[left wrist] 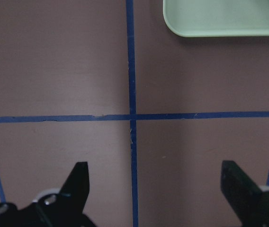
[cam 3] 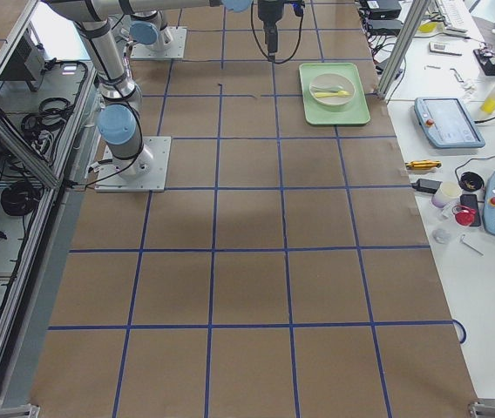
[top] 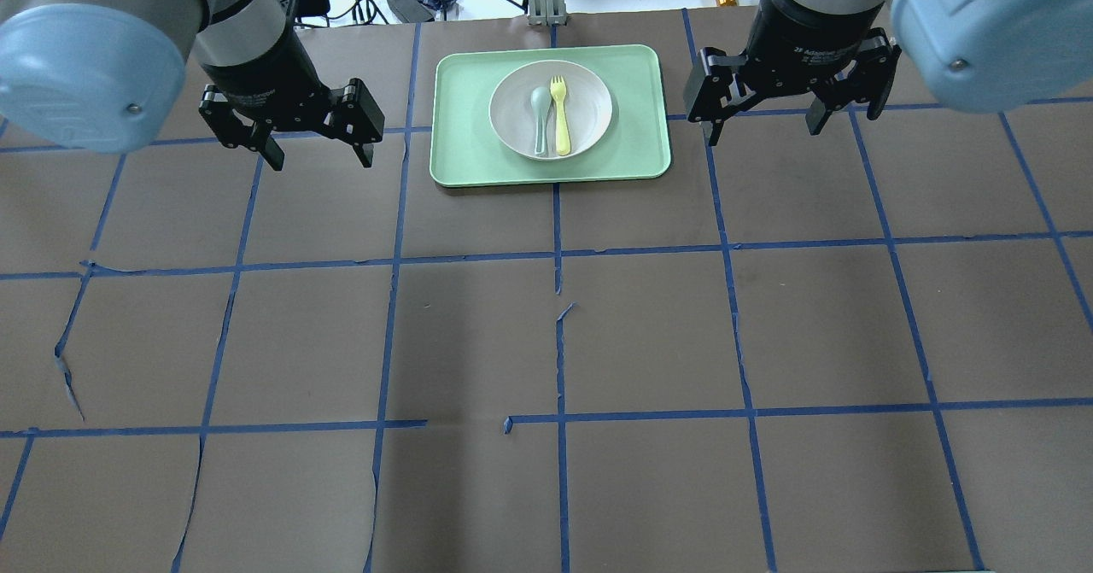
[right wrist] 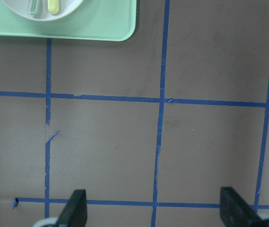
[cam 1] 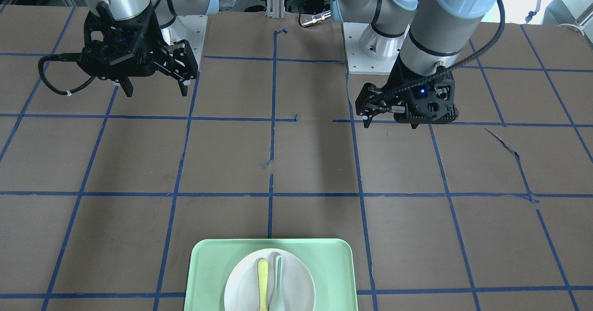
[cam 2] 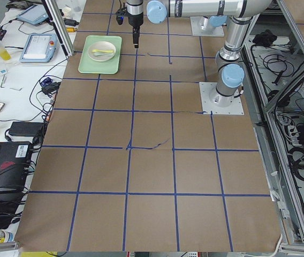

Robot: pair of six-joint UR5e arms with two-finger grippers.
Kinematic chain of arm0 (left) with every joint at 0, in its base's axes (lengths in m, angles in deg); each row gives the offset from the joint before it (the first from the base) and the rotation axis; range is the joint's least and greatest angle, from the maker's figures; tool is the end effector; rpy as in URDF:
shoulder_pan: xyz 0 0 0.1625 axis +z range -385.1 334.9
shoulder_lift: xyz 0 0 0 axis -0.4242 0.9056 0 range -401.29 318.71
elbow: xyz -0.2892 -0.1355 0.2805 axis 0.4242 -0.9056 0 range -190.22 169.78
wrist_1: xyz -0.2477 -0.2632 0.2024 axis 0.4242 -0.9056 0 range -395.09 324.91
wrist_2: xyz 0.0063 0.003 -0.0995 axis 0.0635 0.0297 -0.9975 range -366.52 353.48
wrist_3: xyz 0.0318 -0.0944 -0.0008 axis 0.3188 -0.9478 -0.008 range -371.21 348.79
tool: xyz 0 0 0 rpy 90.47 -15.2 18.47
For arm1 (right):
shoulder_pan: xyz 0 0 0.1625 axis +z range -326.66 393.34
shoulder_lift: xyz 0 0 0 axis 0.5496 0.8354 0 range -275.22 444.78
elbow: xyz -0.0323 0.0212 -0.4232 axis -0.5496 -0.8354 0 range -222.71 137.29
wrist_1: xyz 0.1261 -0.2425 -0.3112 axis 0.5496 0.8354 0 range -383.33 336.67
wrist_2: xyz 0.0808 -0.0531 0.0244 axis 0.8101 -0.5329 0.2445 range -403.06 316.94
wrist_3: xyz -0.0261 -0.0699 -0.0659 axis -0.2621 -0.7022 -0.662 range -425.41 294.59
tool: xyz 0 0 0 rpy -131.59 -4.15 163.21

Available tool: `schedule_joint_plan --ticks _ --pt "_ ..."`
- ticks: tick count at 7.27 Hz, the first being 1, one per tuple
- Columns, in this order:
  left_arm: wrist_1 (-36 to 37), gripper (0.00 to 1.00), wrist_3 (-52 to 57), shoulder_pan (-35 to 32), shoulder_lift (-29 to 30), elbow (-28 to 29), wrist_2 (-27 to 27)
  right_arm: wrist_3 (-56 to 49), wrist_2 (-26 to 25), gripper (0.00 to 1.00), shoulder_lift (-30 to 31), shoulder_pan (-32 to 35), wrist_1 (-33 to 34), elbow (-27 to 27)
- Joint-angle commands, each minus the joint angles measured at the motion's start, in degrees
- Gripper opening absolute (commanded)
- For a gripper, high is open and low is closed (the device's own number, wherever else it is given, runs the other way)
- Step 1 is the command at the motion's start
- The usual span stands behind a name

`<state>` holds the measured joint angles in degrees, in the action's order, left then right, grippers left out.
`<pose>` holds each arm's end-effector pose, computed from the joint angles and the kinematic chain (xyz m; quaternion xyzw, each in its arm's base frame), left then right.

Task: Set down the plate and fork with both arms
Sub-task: 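Raise the left gripper and draw it back from the tray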

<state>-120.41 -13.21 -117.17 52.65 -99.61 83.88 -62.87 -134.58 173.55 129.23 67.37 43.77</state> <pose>-0.1514 -0.5177 0.4665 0.0006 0.9999 -0.0119 0.0031 0.1818 -0.4897 0.5089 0.0288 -0.9992 0.0270 0.0113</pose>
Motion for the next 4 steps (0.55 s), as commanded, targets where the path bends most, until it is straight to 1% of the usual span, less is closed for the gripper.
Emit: schedule_joint_plan --ticks 1,4 --pt "-0.98 1.00 -1.51 -0.21 -2.36 0.01 0.12 0.00 -0.06 1.00 0.00 0.00 0.00 0.00" --pt "-0.72 1.00 -2.31 -0.56 -2.98 -0.17 -0.14 0.00 -0.15 1.00 0.00 0.00 -0.09 0.00"
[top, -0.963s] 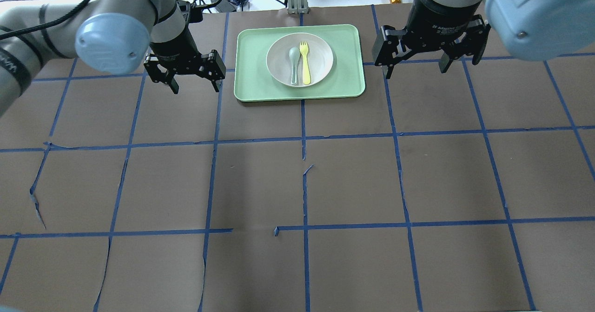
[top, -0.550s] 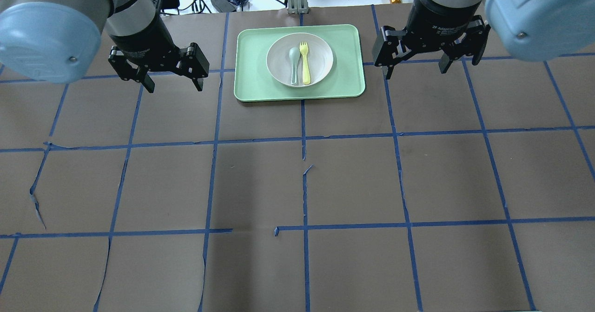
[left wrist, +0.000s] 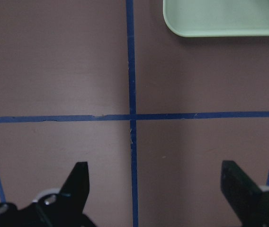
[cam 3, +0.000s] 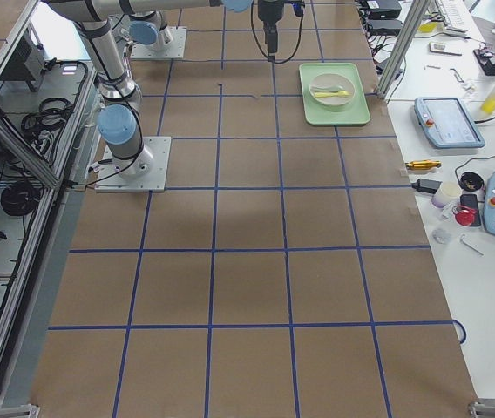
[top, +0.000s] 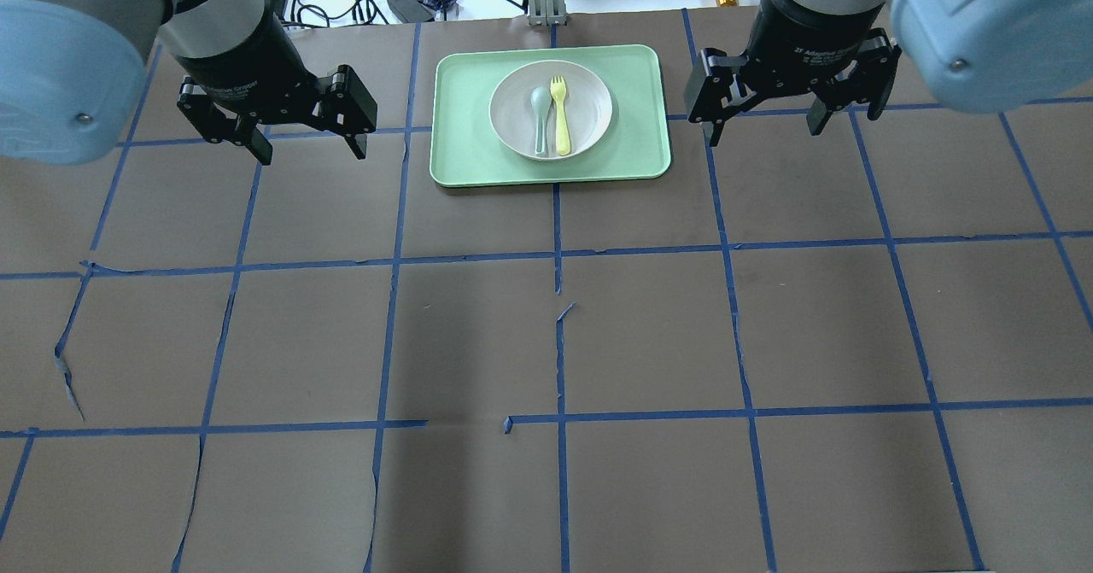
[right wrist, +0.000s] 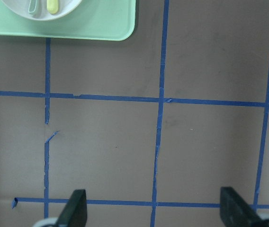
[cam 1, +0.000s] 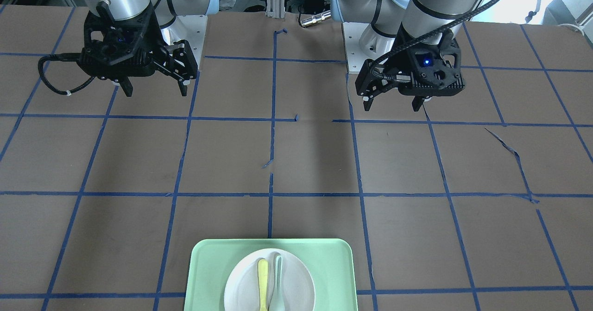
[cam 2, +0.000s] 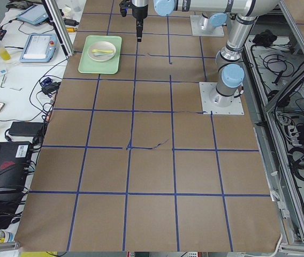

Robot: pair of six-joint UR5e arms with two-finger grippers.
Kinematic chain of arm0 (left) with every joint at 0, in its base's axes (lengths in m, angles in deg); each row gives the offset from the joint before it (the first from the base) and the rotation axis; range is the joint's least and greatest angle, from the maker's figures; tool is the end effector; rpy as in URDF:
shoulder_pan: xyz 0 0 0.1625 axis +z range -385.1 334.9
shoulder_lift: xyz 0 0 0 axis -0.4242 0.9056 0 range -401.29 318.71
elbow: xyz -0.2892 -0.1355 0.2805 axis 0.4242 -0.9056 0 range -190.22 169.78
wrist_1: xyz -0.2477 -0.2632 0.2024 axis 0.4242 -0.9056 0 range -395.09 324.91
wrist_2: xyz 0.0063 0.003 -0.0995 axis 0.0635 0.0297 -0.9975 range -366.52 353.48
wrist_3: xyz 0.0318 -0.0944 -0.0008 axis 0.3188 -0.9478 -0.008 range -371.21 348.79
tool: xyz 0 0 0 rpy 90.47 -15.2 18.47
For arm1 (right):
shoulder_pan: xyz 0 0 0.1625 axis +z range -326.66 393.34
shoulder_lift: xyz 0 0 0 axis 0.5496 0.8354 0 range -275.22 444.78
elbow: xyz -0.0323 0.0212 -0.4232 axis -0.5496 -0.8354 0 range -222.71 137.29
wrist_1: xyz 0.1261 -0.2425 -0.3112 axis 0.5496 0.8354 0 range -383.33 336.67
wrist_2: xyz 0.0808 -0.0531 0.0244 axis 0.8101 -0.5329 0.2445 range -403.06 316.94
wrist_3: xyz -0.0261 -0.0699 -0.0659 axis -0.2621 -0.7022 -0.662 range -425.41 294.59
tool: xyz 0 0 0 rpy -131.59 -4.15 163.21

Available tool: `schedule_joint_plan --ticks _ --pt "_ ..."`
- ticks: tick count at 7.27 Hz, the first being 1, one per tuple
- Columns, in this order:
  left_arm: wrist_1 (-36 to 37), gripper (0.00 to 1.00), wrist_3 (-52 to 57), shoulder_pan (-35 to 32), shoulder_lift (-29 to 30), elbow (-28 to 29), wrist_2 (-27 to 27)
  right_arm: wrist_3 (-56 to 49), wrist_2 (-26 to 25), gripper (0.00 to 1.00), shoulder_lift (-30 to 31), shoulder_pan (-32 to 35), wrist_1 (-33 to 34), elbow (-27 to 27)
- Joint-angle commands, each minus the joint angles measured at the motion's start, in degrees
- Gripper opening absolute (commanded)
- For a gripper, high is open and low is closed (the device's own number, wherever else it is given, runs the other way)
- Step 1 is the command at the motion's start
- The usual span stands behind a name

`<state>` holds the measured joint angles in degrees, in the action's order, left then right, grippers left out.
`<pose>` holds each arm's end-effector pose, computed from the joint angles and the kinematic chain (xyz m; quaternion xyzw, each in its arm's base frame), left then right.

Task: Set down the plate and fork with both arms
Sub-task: 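Raise the left gripper and draw it back from the tray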

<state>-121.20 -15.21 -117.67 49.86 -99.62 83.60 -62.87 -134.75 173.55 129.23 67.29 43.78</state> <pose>-0.1557 -0.4997 0.4901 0.0125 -0.9995 0.0292 0.0006 0.1815 -0.4896 0.5087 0.0288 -0.9992 0.0264 0.0128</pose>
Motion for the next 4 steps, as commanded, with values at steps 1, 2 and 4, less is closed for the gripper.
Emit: schedule_joint_plan --ticks 1,2,4 --pt "-0.20 1.00 -0.31 -0.07 -0.19 0.45 -0.13 0.00 -0.24 1.00 0.00 0.00 -0.01 0.00" --pt "-0.37 1.00 -0.31 -0.07 -0.45 0.63 0.05 -0.09 0.10 1.00 -1.04 0.09 0.42 -0.17" --pt "-0.46 1.00 -0.31 -0.07 -0.54 0.37 0.22 -1.13 0.19 1.00 -8.66 0.26 8.92 -1.23"
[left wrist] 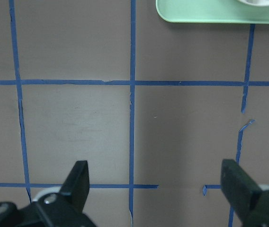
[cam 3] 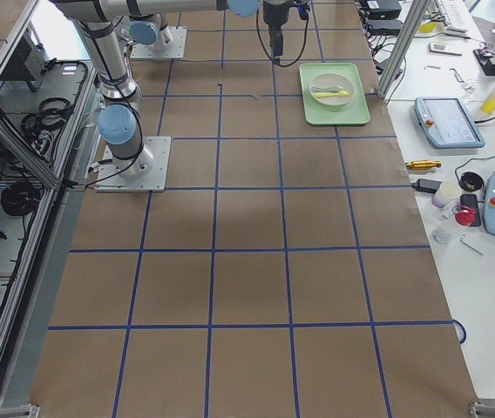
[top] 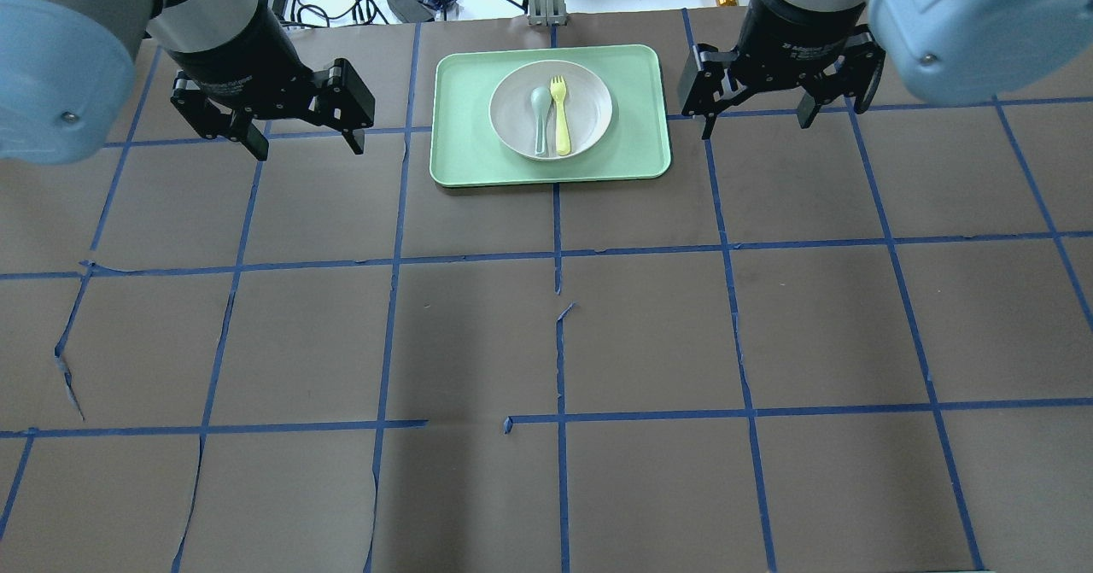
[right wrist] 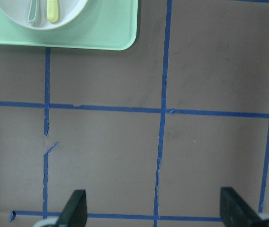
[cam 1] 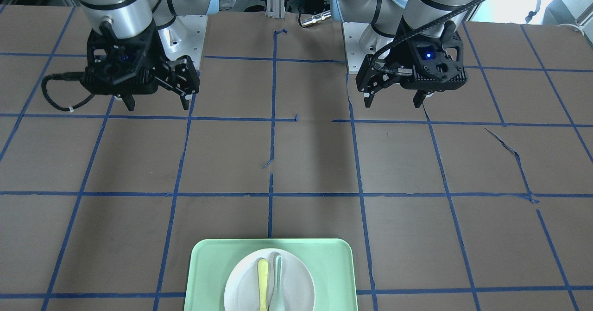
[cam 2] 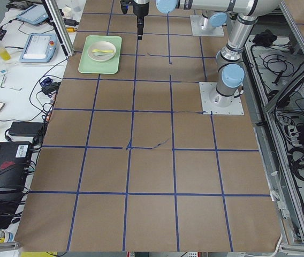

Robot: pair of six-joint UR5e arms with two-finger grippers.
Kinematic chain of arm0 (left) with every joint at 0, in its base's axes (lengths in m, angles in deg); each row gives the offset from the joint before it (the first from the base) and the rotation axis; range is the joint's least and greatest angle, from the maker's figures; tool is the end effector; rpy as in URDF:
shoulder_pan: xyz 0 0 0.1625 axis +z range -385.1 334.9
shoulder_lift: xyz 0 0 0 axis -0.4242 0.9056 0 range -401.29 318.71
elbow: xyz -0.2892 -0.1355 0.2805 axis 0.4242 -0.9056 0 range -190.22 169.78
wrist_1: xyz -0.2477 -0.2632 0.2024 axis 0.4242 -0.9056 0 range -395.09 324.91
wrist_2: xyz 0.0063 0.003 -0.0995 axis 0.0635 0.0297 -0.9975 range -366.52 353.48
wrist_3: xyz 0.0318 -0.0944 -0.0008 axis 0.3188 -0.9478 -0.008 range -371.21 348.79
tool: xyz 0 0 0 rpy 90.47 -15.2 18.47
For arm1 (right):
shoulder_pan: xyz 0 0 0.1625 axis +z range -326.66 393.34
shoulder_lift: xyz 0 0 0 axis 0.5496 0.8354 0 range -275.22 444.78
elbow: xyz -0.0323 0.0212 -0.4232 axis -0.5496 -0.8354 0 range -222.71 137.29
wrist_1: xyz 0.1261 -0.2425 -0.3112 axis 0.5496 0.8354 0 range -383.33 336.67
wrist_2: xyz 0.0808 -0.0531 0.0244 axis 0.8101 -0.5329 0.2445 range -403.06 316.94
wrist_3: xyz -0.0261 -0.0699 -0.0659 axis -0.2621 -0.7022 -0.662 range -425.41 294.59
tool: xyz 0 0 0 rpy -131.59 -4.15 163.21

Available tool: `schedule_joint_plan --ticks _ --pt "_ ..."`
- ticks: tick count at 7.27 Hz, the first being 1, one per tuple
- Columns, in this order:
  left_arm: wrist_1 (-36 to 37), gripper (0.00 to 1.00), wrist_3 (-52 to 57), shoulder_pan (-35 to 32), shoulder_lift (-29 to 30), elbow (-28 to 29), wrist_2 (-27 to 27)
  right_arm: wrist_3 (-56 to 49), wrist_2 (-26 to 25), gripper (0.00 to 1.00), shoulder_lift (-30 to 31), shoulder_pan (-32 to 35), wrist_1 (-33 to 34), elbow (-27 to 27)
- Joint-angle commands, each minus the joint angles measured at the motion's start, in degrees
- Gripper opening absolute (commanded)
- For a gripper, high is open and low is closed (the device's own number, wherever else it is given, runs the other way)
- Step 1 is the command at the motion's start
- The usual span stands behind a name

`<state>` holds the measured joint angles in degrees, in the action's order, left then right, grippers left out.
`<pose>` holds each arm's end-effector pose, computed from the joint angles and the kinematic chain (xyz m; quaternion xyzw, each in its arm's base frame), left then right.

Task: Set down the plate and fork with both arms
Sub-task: 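Reach the right gripper over the plate and lower it onto the yellow fork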

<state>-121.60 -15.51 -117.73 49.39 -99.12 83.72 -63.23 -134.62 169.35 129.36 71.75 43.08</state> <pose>-0.1559 -0.4970 0.4978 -0.0146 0.9993 -0.0342 0.0000 0.1863 -0.5218 0.4847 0.0329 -0.9988 0.0346 0.0112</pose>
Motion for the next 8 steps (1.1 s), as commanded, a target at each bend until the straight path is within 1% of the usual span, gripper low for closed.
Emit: schedule_joint_plan --ticks 1,2,4,5,6,7,8 --pt "0.02 1.00 0.17 0.00 0.02 -0.14 0.20 -0.78 0.15 1.00 -8.85 0.48 8.84 -1.83" --pt "0.02 1.00 0.17 0.00 0.02 -0.40 0.29 -0.86 0.15 1.00 -13.25 1.53 10.37 -4.54" --pt "0.11 1.00 0.17 0.00 0.11 -0.58 0.37 1.32 0.15 1.00 -25.18 3.72 11.08 -14.62" --pt "0.03 1.00 0.17 0.00 0.20 -0.67 0.37 3.51 0.68 1.00 -29.51 4.52 11.26 -19.29" --pt "0.02 1.00 0.17 0.00 0.37 -0.75 0.37 6.92 4.94 1.00 -34.07 4.87 13.61 -22.47" --pt "-0.06 1.00 0.08 0.00 0.90 -0.84 0.29 8.09 5.51 0.99 -36.99 5.66 13.90 -24.94" --pt "-0.15 1.00 0.08 0.00 0.90 -0.84 0.29 8.19 5.51 0.98 -37.80 6.28 13.99 -25.14"
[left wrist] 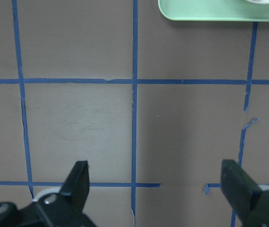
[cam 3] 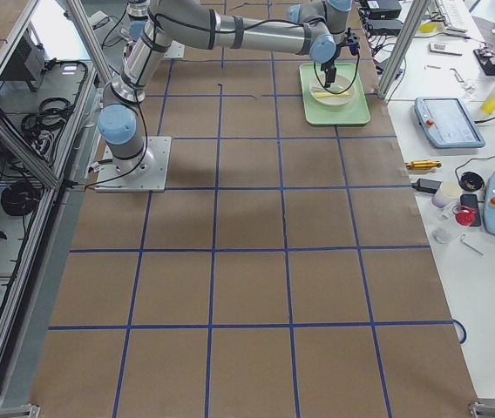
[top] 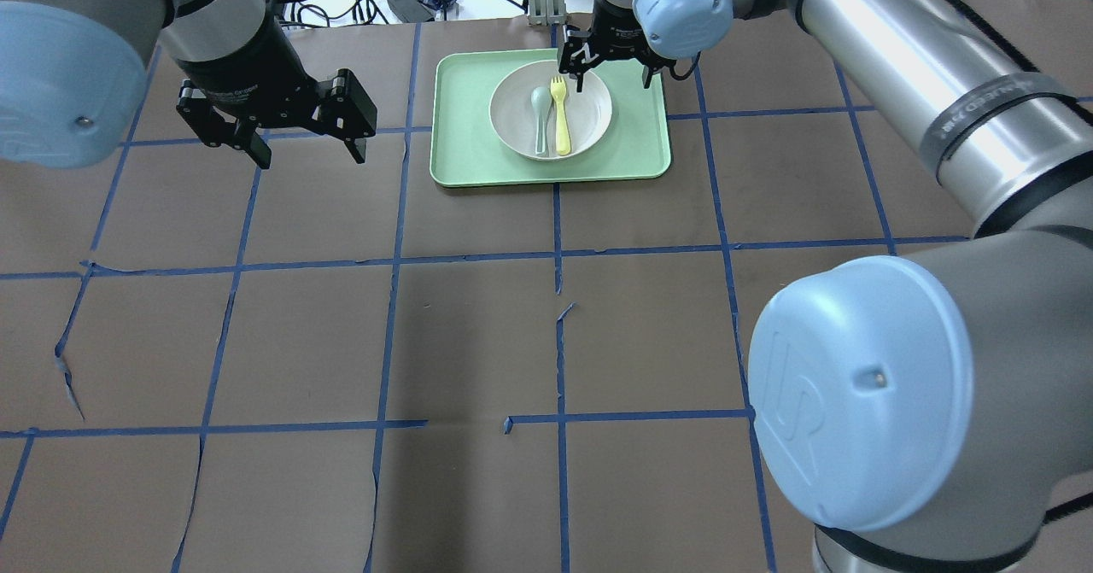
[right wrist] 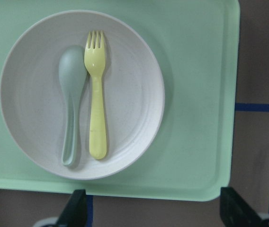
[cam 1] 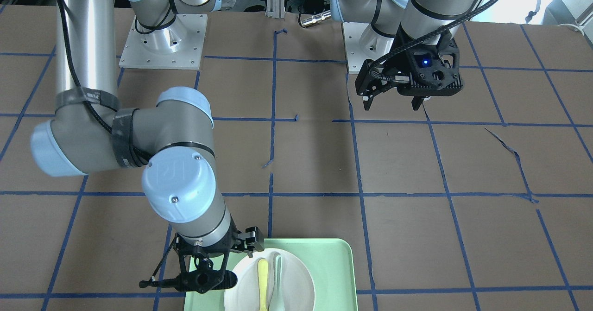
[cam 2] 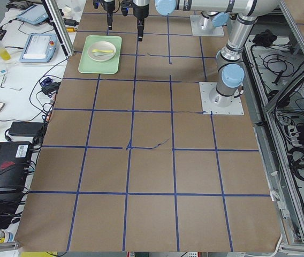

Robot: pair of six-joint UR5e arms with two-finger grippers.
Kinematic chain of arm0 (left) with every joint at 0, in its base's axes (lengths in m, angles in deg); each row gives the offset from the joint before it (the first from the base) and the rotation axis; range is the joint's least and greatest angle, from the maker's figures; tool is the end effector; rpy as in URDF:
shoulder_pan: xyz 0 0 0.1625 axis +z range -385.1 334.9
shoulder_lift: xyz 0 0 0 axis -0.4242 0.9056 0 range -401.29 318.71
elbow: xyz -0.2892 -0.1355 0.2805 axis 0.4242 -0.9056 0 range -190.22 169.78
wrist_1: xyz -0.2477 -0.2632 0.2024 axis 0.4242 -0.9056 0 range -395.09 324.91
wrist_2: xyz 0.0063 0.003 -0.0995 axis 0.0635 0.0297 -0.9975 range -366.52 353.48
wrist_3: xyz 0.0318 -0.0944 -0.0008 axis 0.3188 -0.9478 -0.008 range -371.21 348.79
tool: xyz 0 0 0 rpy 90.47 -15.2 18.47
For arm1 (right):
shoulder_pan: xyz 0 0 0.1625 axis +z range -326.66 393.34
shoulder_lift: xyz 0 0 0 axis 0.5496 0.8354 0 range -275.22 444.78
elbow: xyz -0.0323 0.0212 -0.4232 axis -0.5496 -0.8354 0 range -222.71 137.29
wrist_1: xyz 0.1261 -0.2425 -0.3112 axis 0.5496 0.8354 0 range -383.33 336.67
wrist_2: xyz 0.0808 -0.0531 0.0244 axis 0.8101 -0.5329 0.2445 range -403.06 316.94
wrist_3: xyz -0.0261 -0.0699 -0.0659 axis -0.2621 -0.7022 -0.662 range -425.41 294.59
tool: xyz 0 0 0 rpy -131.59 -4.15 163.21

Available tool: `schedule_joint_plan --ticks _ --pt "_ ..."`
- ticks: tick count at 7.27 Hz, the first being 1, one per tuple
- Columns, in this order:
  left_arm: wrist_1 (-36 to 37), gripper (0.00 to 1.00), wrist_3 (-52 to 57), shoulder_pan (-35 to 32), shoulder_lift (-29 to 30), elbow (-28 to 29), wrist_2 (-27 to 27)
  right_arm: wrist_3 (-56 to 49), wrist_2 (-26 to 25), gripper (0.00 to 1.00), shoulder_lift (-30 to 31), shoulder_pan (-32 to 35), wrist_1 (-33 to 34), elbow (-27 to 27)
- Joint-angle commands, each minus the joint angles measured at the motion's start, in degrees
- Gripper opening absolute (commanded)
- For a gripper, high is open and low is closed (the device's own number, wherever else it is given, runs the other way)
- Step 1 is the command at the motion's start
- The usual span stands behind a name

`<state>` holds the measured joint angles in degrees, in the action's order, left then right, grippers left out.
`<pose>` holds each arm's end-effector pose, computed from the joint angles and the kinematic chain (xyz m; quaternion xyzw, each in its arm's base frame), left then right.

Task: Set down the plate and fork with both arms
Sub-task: 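Reach the right gripper over the plate and lower it onto the yellow fork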

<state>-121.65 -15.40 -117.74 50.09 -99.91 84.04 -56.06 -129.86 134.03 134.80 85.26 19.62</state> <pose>-0.1555 -0.4996 0.4847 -0.0136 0.9997 -0.0209 0.0037 0.2887 -0.7253 0.3064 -0.0196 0.9983 -0.0423 0.0361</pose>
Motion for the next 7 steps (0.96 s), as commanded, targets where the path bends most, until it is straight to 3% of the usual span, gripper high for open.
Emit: schedule_joint_plan --ticks 1,4,7 --pt "-0.18 1.00 0.06 0.00 0.20 -0.14 -0.03 1.28 0.84 0.98 -3.19 1.28 0.48 -1.77" --pt "-0.18 1.00 -0.03 0.00 -0.33 -0.23 -0.03 5.14 -0.91 0.97 -9.25 2.34 0.48 -6.59" --pt "-0.18 1.00 -0.03 0.00 -0.24 -0.23 0.06 11.65 -2.67 0.99 -10.66 2.95 1.26 -7.04"
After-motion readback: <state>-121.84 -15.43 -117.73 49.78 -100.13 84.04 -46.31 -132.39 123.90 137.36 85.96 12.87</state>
